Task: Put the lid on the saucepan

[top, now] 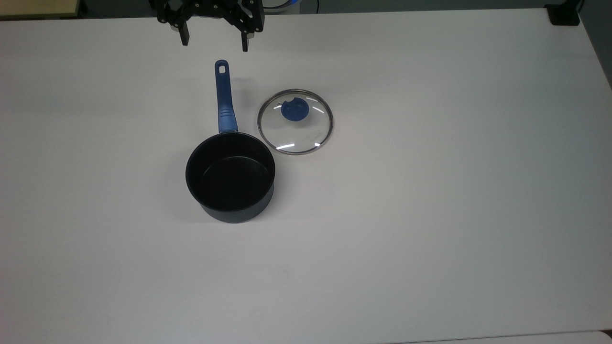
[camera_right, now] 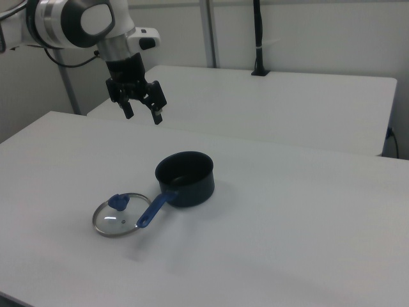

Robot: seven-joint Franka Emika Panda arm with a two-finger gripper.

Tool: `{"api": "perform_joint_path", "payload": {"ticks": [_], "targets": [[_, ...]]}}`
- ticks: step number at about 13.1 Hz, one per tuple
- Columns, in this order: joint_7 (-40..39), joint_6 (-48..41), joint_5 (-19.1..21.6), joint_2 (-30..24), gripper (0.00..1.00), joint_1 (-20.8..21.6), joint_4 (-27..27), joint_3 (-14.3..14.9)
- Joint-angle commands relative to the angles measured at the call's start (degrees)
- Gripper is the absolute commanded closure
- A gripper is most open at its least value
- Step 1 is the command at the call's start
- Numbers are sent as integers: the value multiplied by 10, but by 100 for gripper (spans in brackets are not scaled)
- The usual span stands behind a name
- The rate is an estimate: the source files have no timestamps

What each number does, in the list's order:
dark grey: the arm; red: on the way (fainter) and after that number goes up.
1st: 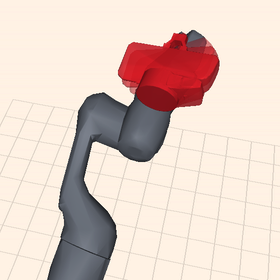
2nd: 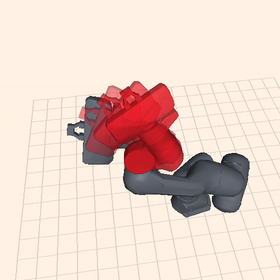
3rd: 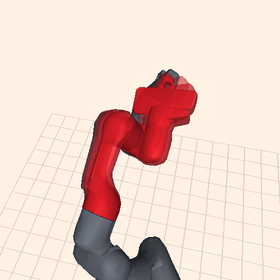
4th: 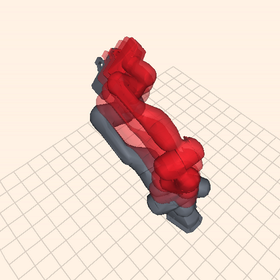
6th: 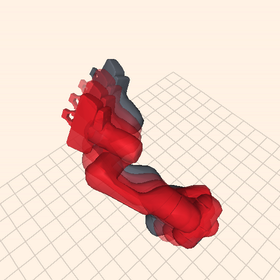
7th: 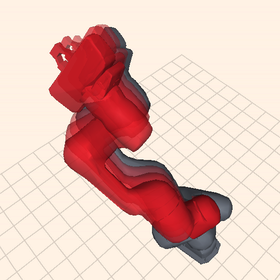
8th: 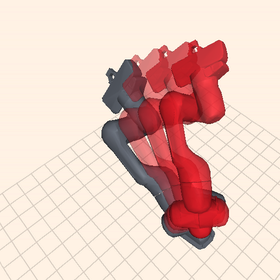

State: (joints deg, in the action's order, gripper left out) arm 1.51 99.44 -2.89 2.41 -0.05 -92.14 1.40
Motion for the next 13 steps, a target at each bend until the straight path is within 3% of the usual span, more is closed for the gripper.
{"api": "perform_joint_path", "payload": {"ticks": [1, 7, 8, 10, 13], "targets": [[-12, 7, 15, -6, 0, 3, -2, 6], [-26, 4, 14, -9, 0, 5, -7, 4], [-69, 3, 12, -9, 0, 5, -16, 2], [-183, -26, 11, -14, 0, 12, -55, -7], [-182, -1, 5, -15, 0, 12, -140, -57]]}}
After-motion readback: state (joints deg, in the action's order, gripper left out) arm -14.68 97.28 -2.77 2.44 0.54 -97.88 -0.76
